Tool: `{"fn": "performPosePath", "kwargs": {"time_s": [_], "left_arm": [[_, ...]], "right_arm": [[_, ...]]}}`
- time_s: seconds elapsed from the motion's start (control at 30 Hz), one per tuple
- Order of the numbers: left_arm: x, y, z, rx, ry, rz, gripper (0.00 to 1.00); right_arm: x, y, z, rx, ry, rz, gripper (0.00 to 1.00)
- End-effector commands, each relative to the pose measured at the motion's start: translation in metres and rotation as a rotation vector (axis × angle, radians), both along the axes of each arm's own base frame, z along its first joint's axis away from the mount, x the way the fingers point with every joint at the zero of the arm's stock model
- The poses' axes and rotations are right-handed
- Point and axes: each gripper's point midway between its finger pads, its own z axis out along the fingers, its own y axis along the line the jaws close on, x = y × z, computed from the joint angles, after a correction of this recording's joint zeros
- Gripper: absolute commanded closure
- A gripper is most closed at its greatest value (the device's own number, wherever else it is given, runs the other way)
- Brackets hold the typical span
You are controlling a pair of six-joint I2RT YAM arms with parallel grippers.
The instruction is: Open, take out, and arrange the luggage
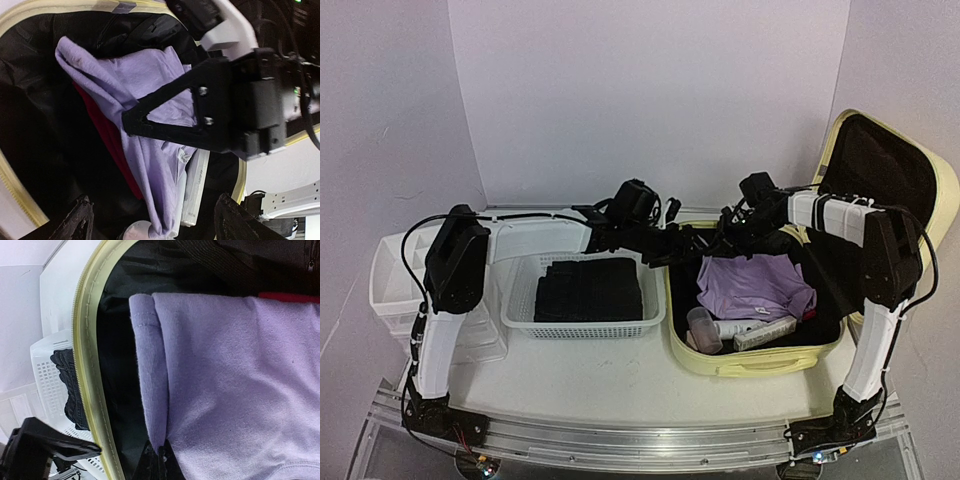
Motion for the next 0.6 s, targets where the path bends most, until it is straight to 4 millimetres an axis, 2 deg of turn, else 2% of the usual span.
{"fn": "performPosePath", "kwargs": {"time_s": [0.0, 0.13, 0.43, 0.57], "left_arm": [[0.005, -0.018, 0.027, -0.085, -0.014, 0.005, 0.15], [0.003, -0.03, 0.028, -0.071, -0.099, -0.01, 0.14], [0.0, -0.055, 0.009, -0.039, -0.129, 0.029, 0.18], [0.003, -0.062, -0.005, -0.019, -0.107, 0.061, 0.26]], "right_arm": [[0.008, 0.002, 0.05, 0.088, -0.124, 0.005, 1.0], [0.007, 0.0, 0.057, 0.109, -0.129, 0.002, 1.0], [0.006, -0.004, 0.063, 0.129, -0.127, -0.006, 1.0], [0.005, -0.004, 0.061, 0.133, -0.119, -0.008, 1.0]]}}
